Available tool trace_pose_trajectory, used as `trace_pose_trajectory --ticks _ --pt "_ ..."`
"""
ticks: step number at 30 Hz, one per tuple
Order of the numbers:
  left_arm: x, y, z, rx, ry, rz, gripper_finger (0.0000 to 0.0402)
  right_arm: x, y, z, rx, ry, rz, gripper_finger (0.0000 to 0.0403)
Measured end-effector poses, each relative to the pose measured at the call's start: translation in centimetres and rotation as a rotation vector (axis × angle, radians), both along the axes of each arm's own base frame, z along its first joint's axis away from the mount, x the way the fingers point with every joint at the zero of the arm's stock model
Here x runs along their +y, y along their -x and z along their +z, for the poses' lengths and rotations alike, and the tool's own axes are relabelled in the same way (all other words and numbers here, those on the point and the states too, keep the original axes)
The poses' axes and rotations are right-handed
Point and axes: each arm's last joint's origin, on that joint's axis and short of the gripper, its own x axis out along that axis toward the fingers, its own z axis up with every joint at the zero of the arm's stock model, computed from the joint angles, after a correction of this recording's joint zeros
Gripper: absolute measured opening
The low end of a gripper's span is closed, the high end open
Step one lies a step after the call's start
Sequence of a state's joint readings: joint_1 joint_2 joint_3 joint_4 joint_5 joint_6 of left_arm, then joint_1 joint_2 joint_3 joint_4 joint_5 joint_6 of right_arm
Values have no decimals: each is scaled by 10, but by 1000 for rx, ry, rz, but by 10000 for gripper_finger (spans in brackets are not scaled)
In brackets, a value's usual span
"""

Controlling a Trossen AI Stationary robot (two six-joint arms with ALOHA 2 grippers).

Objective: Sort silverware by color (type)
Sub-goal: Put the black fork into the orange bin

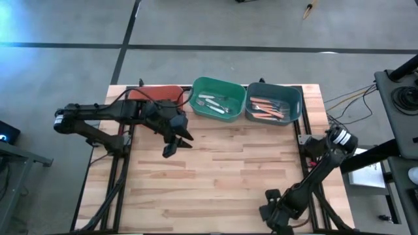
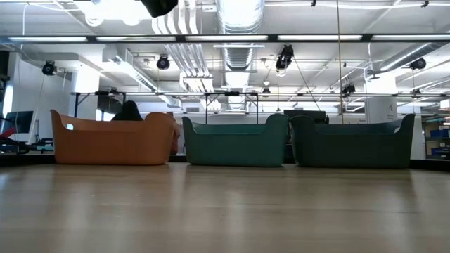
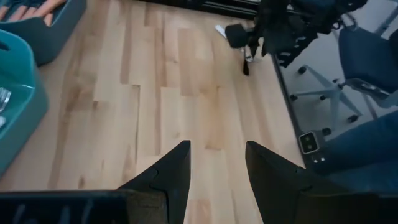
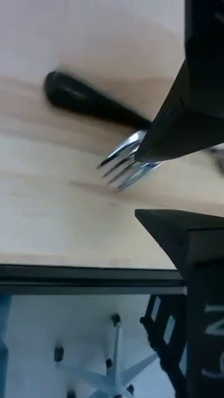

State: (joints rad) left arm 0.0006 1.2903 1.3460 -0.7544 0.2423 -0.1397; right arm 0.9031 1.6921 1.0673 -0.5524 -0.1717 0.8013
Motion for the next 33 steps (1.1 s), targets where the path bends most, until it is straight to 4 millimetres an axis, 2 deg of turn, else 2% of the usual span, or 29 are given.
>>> trace_pose_trajectory --ticks 3,8,13,18,33 --pt "-4 -1 1 -5 7 7 136 9 -7 0 -6 -7 2 123" --pt "-8 0 0 -3 -10 23 136 20 -13 13 -72 -3 43 123" --pt "-9 0 1 -4 -10 19 136 16 -10 15 -85 80 42 123" --pt "-9 -1 1 -5 -10 19 136 11 -6 5 -57 115 44 123" --pt "-9 -1 1 -8 -27 39 136 12 9 4 1 146 16 123"
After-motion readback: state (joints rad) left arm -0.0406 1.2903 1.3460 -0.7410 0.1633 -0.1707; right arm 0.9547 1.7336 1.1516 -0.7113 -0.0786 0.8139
